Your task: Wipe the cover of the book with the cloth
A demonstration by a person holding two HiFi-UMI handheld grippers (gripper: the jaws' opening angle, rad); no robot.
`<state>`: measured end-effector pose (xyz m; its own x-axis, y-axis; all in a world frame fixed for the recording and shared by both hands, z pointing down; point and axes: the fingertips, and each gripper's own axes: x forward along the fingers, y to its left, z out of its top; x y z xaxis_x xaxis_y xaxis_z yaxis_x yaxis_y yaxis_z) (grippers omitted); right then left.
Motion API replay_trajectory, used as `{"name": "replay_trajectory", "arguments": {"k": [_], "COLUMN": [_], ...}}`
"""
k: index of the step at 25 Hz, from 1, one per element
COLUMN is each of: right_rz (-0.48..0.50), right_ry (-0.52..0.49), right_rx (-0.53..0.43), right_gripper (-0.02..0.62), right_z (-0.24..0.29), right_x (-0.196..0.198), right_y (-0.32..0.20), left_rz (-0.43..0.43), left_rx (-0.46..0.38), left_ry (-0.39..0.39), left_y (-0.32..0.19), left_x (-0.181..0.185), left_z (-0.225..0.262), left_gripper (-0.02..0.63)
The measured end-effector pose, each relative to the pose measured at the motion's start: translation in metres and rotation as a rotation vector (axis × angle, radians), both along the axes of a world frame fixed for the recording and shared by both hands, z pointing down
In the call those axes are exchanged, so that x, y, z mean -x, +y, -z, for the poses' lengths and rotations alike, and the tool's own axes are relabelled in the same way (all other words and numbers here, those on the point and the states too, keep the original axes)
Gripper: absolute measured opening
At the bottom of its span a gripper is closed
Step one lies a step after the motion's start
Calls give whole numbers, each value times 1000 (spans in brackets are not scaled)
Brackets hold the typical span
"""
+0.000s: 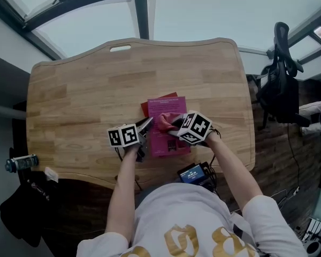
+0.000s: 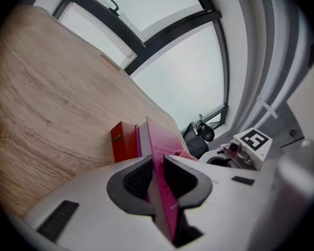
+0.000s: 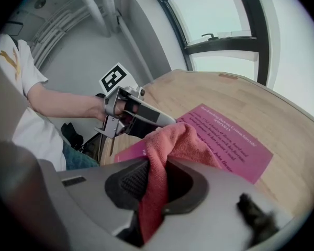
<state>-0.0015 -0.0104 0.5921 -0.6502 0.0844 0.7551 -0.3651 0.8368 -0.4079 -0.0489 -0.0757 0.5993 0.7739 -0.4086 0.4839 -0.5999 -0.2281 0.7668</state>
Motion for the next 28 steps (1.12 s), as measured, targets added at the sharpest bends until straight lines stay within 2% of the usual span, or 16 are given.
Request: {"name": "replay_trajectory", "arguments": {"k": [10,21,28], "right_rz": [-55,-147,-254], "right_ry": [13,66,112], "right_rx": [-28,-193,-302], "right_gripper": [69,69,69], "right_z": [-1,0,1], "right_x": [-2,-11,-19], "right_y": [-24,-55,-74], "left_rz": [-3,3,3], "left_rx": [-9,-8,-10], "left_ry": [-6,-15,-22], "left_y": [0,0,0], "left_x": [0,0,0], "left_z": [0,2,1], "left_gripper": [74,74,74]}}
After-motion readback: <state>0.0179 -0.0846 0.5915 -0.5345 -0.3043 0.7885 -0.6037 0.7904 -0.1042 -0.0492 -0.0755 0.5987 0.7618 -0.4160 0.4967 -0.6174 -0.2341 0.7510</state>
